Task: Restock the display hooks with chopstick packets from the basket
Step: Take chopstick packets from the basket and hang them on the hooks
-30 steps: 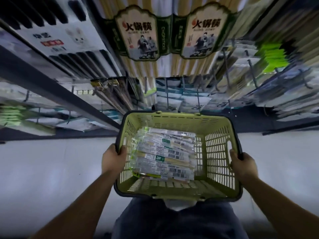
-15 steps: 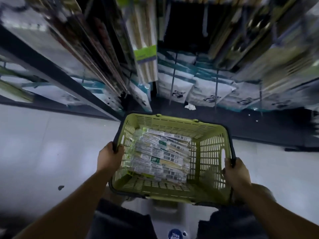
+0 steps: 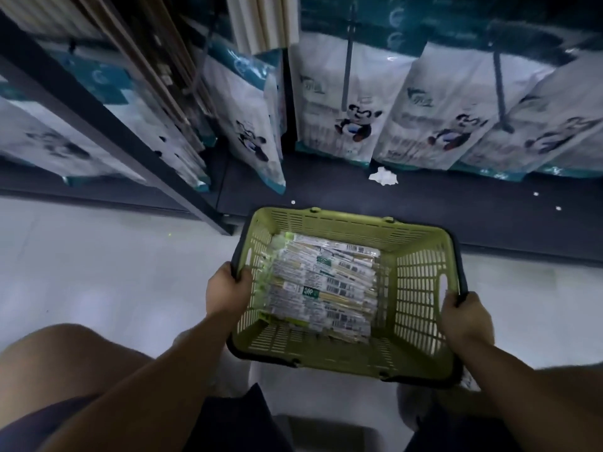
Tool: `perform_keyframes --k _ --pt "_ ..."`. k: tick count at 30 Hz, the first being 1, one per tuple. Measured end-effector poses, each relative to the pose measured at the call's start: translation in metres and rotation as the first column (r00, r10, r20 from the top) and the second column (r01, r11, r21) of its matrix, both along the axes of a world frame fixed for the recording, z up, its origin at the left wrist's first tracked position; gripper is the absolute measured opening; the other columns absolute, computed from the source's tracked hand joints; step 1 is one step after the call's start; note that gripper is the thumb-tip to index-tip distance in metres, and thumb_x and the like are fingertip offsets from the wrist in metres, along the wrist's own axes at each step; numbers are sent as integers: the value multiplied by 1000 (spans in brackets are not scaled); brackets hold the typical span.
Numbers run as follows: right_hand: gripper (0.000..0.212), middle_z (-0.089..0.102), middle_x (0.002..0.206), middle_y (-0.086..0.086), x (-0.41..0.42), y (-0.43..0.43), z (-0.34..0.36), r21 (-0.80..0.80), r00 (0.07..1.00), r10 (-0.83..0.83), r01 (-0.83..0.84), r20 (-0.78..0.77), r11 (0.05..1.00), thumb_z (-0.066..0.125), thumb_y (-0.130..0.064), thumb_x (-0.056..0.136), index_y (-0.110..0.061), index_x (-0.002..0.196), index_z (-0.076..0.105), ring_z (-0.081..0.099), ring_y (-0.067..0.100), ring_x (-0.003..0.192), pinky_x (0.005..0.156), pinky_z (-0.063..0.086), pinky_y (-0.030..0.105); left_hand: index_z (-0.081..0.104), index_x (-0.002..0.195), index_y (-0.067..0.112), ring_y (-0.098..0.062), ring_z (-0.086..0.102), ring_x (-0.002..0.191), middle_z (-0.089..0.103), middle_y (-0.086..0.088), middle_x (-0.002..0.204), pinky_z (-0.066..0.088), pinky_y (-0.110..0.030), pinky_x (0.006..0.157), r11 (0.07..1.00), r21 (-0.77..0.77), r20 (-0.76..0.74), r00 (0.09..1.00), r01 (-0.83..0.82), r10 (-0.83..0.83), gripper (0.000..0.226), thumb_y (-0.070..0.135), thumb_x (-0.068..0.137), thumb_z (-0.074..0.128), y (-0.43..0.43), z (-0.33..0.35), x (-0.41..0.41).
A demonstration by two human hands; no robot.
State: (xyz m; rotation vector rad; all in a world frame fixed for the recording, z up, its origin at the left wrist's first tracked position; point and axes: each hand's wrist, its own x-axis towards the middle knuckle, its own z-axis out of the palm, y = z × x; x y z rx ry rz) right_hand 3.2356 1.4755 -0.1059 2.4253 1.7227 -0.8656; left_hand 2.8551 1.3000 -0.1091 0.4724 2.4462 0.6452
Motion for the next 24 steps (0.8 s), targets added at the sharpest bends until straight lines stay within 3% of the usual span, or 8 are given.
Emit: perform_keyframes --k 4,9,12,15,16,18,20,24 --pt "38 64 109 32 1 3 -13 51 999 9 -12 52 999 40 -44 105 -7 103 48 62 49 95 71 42 44 57 83 10 -30 60 67 61 -8 72 42 -33 58 1000 4 -21 1000 -8 8 26 31 97 55 2 -19 7" --pt "45 57 127 31 -11 -9 -2 64 996 -30 25 80 998 44 -37 103 2 125 44 56 48 114 87 44 50 56 94 13 -26 58 66 58 -3 77 41 -30 57 997 -72 -26 999 39 -41 20 33 96 54 4 -18 6" --pt "53 49 135 27 -19 -23 11 144 957 106 -149 270 978 59 -30 92 1 131 43 45 43 124 99 38 50 55 99 16 -18 56 64 58 -1 79 37 -26 51 989 -115 1 996 92 -93 18 33 94 57 2 -15 1" --pt "51 52 133 21 -30 -30 22 165 881 312 -388 355 907 63 -27 85 -5 129 50 45 40 122 97 39 46 55 100 18 -17 59 65 62 -2 82 38 -24 49 990 -107 1 996 94 -94 16 31 93 59 -2 -15 -3" --pt "46 56 130 18 -36 -30 24 160 861 400 -463 314 872 62 -28 87 -8 128 55 49 38 119 93 42 43 54 101 19 -16 58 65 61 0 82 37 -24 49 991 -96 -4 996 90 -91 16 31 92 59 -4 -15 -3" --pt "32 67 119 12 -52 -32 25 124 821 564 -570 84 812 58 -27 94 -14 123 63 61 32 107 82 51 37 51 102 21 -15 58 65 61 1 83 38 -26 51 994 -51 -20 995 94 -95 19 34 91 60 -8 -16 -2" --pt "23 72 110 6 -69 -35 20 41 733 674 -673 -89 738 57 -27 97 -19 116 66 66 26 96 79 55 34 50 101 22 -19 61 68 62 1 83 42 -29 54 993 -6 -42 992 115 -115 20 38 92 58 -8 -18 -3" --pt "23 73 113 2 -97 -38 -12 -44 604 784 -795 -140 605 58 -31 100 -23 118 67 66 18 92 83 53 30 44 99 20 -28 59 70 58 2 77 44 -36 63 985 51 -91 983 164 -159 24 41 95 55 -8 -31 -3"
